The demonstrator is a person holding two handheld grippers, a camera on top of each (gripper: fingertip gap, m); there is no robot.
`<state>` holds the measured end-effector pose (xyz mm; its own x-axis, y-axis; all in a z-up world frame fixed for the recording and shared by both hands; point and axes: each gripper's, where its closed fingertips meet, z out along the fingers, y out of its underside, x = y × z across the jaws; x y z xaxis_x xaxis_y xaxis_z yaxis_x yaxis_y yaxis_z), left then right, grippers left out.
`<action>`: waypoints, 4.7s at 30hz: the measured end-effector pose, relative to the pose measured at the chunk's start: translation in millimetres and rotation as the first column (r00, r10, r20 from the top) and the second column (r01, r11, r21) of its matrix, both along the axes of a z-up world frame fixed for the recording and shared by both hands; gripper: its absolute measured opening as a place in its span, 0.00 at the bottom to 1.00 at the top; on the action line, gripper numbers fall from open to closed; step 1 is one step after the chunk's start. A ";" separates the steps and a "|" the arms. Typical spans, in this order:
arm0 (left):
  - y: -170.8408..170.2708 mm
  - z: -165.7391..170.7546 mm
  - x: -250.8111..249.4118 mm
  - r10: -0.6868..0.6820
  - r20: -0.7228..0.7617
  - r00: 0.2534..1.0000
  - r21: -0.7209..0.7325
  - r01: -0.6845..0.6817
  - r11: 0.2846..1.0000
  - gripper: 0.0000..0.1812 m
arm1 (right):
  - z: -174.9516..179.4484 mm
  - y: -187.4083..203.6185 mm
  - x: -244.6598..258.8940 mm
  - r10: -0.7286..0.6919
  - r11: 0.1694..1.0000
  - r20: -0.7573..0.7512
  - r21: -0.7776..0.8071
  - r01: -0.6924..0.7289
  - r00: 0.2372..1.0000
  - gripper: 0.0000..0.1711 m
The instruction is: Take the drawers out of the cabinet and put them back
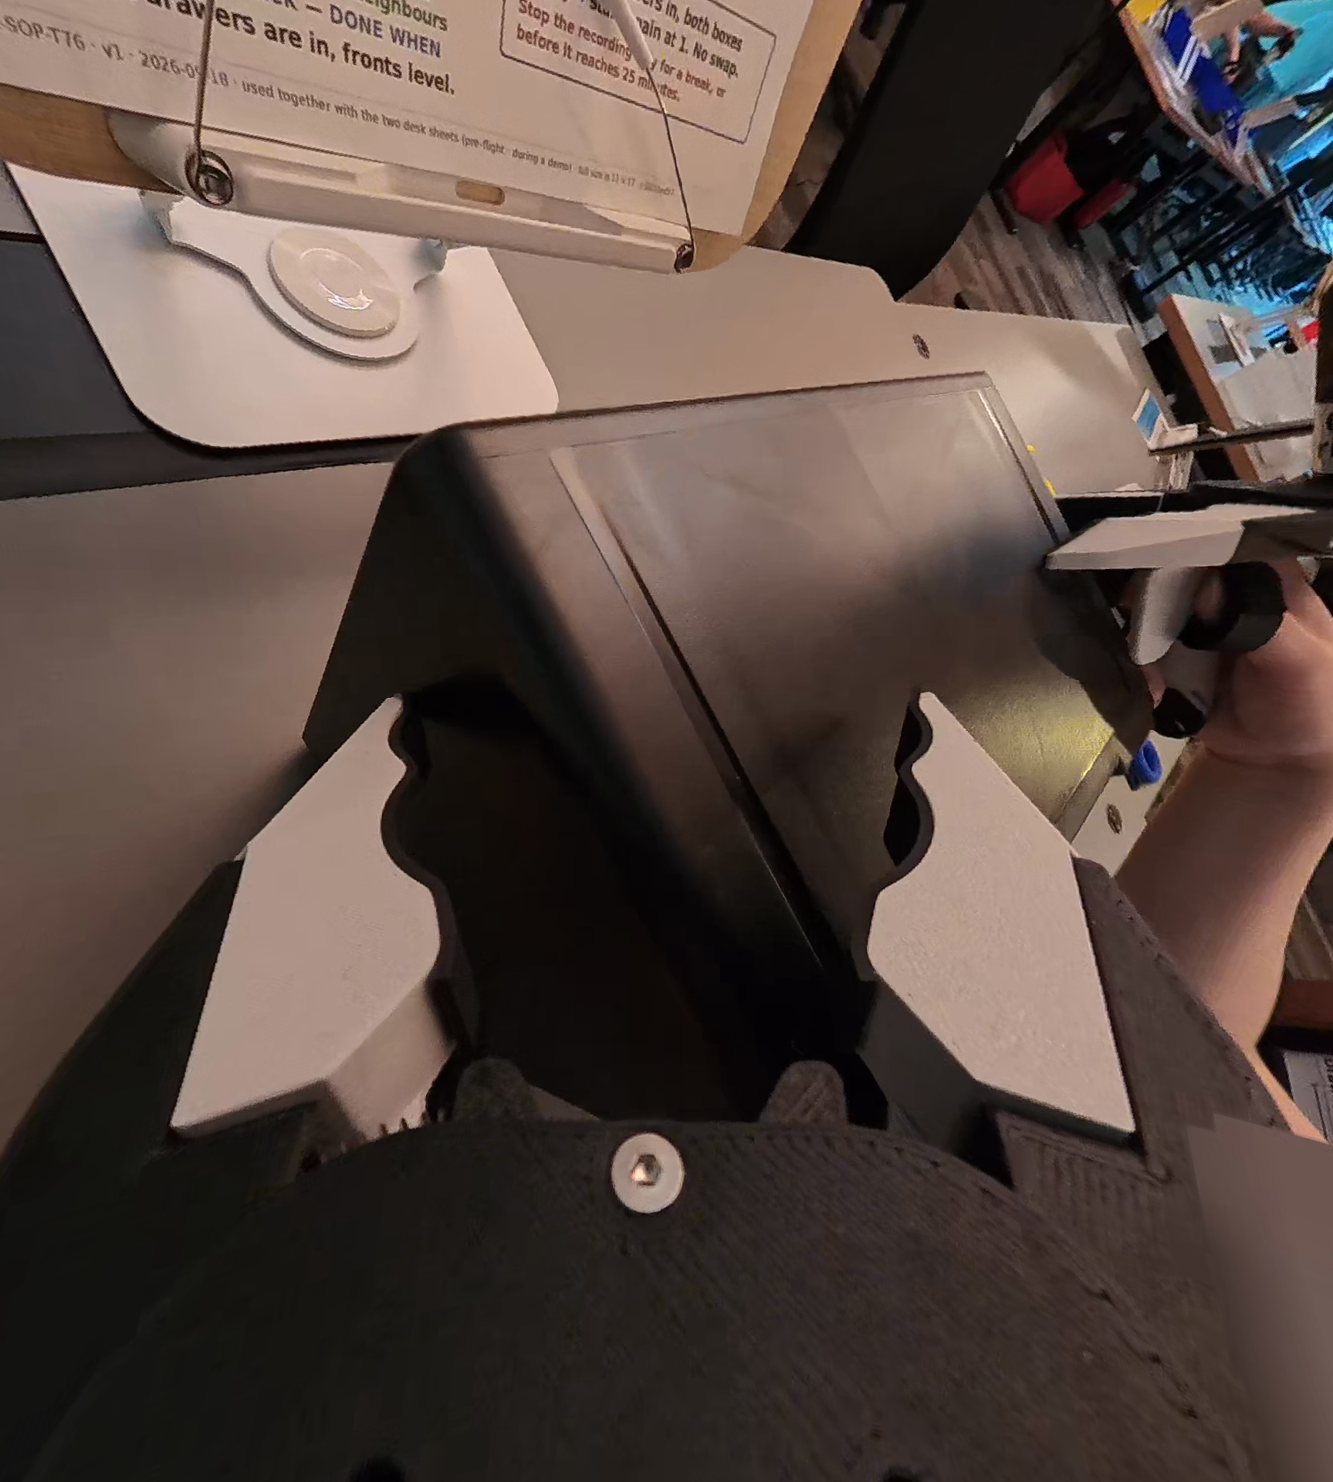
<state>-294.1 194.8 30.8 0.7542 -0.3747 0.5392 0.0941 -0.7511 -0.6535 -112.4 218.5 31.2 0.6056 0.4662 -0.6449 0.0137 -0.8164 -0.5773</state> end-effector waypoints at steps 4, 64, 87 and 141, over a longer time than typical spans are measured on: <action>12.3 1.1 -2.7 0.028 0.042 0.999 0.000 -0.028 1.000 0.62 | -0.1 13.4 0.4 -0.014 1.000 -0.001 -0.014 0.014 1.000 0.47; 42.4 22.6 -35.6 -0.107 0.414 0.904 0.247 0.002 0.969 0.52 | 26.4 37.1 7.4 0.061 0.926 -0.269 0.376 0.046 0.961 0.32; 35.3 13.4 -21.4 -0.043 0.232 0.972 0.194 -0.003 0.981 0.60 | 13.4 21.4 3.3 -0.015 0.961 -0.136 0.270 0.051 0.991 0.35; -18.8 113.0 -51.4 -0.038 0.247 0.968 0.512 -0.097 0.853 0.42 | 12.9 198.2 -99.0 0.040 0.490 0.915 0.333 -0.806 0.403 0.00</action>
